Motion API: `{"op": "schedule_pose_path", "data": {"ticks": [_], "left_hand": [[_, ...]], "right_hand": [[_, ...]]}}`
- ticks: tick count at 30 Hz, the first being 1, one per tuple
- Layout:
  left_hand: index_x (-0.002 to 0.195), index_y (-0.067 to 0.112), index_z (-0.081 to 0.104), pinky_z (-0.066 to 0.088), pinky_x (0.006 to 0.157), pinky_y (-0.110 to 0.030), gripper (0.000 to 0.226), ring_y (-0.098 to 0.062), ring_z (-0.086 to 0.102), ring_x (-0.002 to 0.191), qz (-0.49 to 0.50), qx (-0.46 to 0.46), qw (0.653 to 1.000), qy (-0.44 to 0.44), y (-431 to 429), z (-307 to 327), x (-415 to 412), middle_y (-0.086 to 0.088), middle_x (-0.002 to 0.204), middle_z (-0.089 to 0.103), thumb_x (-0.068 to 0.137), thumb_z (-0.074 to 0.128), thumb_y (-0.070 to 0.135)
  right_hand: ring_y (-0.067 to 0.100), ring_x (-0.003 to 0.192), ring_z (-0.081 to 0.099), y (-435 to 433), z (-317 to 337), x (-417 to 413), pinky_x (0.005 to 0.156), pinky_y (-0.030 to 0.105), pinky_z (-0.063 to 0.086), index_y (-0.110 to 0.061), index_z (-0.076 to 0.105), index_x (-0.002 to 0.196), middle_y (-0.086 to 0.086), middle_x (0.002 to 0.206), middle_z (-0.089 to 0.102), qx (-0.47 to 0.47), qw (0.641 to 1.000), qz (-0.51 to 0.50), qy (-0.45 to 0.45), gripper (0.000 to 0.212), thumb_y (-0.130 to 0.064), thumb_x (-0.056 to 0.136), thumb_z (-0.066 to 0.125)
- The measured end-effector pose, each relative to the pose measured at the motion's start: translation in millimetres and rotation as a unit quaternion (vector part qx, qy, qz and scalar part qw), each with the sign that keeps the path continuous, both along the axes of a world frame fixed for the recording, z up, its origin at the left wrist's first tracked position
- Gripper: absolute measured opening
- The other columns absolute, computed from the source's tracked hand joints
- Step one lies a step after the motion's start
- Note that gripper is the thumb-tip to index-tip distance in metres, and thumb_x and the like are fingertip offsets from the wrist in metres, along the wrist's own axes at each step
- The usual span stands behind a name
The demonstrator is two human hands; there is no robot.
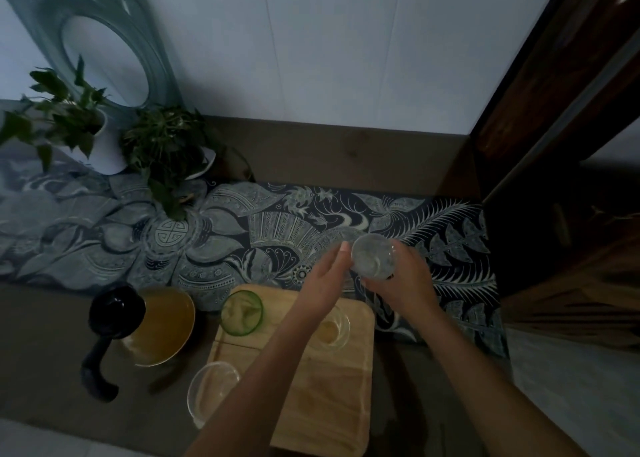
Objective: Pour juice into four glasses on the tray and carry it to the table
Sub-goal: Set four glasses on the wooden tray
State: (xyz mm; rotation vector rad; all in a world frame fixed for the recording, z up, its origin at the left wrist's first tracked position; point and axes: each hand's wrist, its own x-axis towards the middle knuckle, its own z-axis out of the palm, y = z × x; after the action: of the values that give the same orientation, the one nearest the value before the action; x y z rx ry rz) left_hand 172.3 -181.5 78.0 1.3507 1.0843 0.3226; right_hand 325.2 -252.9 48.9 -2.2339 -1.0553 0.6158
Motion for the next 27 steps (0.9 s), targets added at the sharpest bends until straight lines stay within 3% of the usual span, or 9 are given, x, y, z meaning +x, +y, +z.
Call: {"op": "schedule_pose_path", "data": {"ticks": [4, 7, 10, 13, 18, 23, 27], "left_hand": [[0.126, 0.057, 0.058, 0.05, 0.105, -0.043, 0.05, 0.009, 0.062, 0.112, 0.0, 0.012, 0.999, -0.048, -4, 27, -27, 0.019, 0.127, 0.068, 0.087, 0.04, 0.082], [0.114, 0.069, 0.056, 0.051, 0.102, -0.036, 0.03, 0.011, 0.062, 0.112, 0.001, 0.021, 0.996, -0.086, -11, 49, -57, 0.02, 0.128, 0.067, 0.09, 0.041, 0.078], [0.138, 0.052, 0.049, 0.052, 0.097, -0.03, 0.053, 0.009, 0.062, 0.114, 0.005, 0.034, 0.993, -0.113, -23, 66, -93, 0.017, 0.128, 0.068, 0.091, 0.04, 0.075], [0.146, 0.045, 0.045, 0.052, 0.097, -0.032, 0.059, 0.004, 0.063, 0.117, 0.004, 0.043, 0.99, -0.136, -36, 75, -134, 0.016, 0.129, 0.069, 0.093, 0.04, 0.072], [0.146, 0.048, 0.044, 0.052, 0.097, -0.035, 0.07, 0.001, 0.063, 0.119, -0.01, 0.026, 0.992, -0.121, -65, 62, -198, 0.019, 0.123, 0.072, 0.086, 0.041, 0.083], [0.145, 0.035, 0.05, 0.055, 0.099, -0.041, 0.085, -0.001, 0.068, 0.109, -0.003, -0.025, 0.996, -0.082, -95, 29, -227, 0.014, 0.115, 0.076, 0.074, 0.048, 0.083], [0.143, 0.044, 0.047, 0.049, 0.106, -0.041, 0.083, -0.001, 0.063, 0.116, -0.029, -0.057, 0.998, -0.025, -112, 0, -234, 0.012, 0.131, 0.067, 0.072, 0.049, 0.085]], "right_hand": [[0.018, 0.115, 0.055, -6, 32, -20, 0.089, 0.04, 0.051, -0.023, 0.053, 0.133, -0.003, 0.126, 0.058, 0.055, 0.998, -0.002, -0.016, 0.078, -0.038, 0.066, 0.09], [0.016, 0.113, 0.058, -14, 58, -45, 0.091, 0.043, 0.053, -0.026, 0.053, 0.132, -0.006, 0.124, 0.061, 0.093, 0.996, -0.001, -0.019, 0.079, -0.042, 0.065, 0.091], [0.014, 0.115, 0.056, -29, 78, -77, 0.09, 0.037, 0.05, -0.025, 0.051, 0.135, -0.007, 0.126, 0.06, 0.121, 0.992, 0.001, -0.048, 0.082, -0.048, 0.066, 0.09], [0.009, 0.114, 0.053, -50, 90, -116, 0.084, 0.027, 0.044, -0.03, 0.048, 0.136, -0.015, 0.123, 0.055, 0.132, 0.989, 0.007, -0.064, 0.086, -0.055, 0.065, 0.088], [0.009, 0.118, 0.053, -90, 87, -178, 0.094, 0.037, 0.049, -0.027, 0.044, 0.144, -0.009, 0.132, 0.056, 0.095, 0.994, -0.017, -0.044, 0.1, -0.058, 0.06, 0.089], [0.016, 0.116, 0.059, -121, 57, -214, 0.094, 0.04, 0.052, -0.024, 0.053, 0.135, -0.006, 0.125, 0.062, 0.042, 0.999, -0.021, -0.014, 0.092, -0.049, 0.056, 0.094], [0.016, 0.12, 0.057, -134, 17, -221, 0.094, 0.036, 0.052, -0.023, 0.048, 0.142, -0.003, 0.134, 0.06, -0.025, 1.0, -0.014, 0.004, 0.101, -0.054, 0.055, 0.089]]}}
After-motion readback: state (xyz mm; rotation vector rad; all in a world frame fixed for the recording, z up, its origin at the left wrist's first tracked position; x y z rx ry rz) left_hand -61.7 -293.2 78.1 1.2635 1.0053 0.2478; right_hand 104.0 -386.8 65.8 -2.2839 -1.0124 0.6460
